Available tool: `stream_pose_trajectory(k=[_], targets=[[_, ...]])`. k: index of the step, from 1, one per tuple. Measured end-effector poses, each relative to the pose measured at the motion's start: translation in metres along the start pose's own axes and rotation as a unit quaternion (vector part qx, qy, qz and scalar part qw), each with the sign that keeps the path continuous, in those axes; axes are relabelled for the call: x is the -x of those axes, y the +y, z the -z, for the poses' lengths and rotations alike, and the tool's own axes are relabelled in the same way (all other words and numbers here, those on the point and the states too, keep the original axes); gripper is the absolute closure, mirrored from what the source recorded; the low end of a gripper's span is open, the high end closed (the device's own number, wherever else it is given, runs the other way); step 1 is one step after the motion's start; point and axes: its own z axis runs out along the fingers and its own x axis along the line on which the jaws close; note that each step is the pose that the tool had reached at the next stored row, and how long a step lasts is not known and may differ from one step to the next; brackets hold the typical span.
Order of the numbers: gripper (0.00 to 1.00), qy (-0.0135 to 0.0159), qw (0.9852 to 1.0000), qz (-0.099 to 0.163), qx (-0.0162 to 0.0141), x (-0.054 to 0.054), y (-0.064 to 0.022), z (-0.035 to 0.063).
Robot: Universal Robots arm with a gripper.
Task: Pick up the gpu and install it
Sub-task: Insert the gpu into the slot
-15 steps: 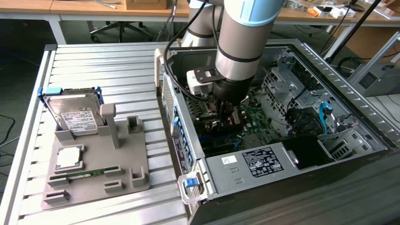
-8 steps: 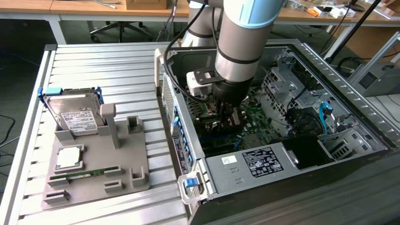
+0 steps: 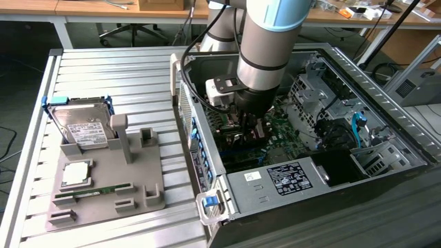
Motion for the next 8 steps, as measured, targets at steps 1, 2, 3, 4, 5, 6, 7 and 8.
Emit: stream_pose_trajectory(k=[1, 2, 3, 4, 5, 6, 7, 8], targets=[[0.73, 0.0000, 1.0000, 0.000, 0.0000, 0.0000, 0.0000, 0.0000], [0.73, 0.0003, 1.0000, 0.000, 0.0000, 0.0000, 0.0000, -0.0001], [0.73, 0.0009, 1.0000, 0.000, 0.0000, 0.0001, -0.0001, 0.0000], [0.73, 0.0011, 1.0000, 0.000, 0.0000, 0.0001, -0.0001, 0.0003], [0.73, 0.0012, 1.0000, 0.000, -0.0001, 0.0002, -0.0001, 0.0009], [0.73, 0.0013, 1.0000, 0.000, 0.0000, 0.0003, -0.0003, 0.0025], [0.73, 0.0014, 1.0000, 0.000, -0.0001, 0.0008, -0.0004, 0.0045], [0.73, 0.0116, 0.9999, 0.001, -0.0002, 0.0019, -0.0004, 0.0050]])
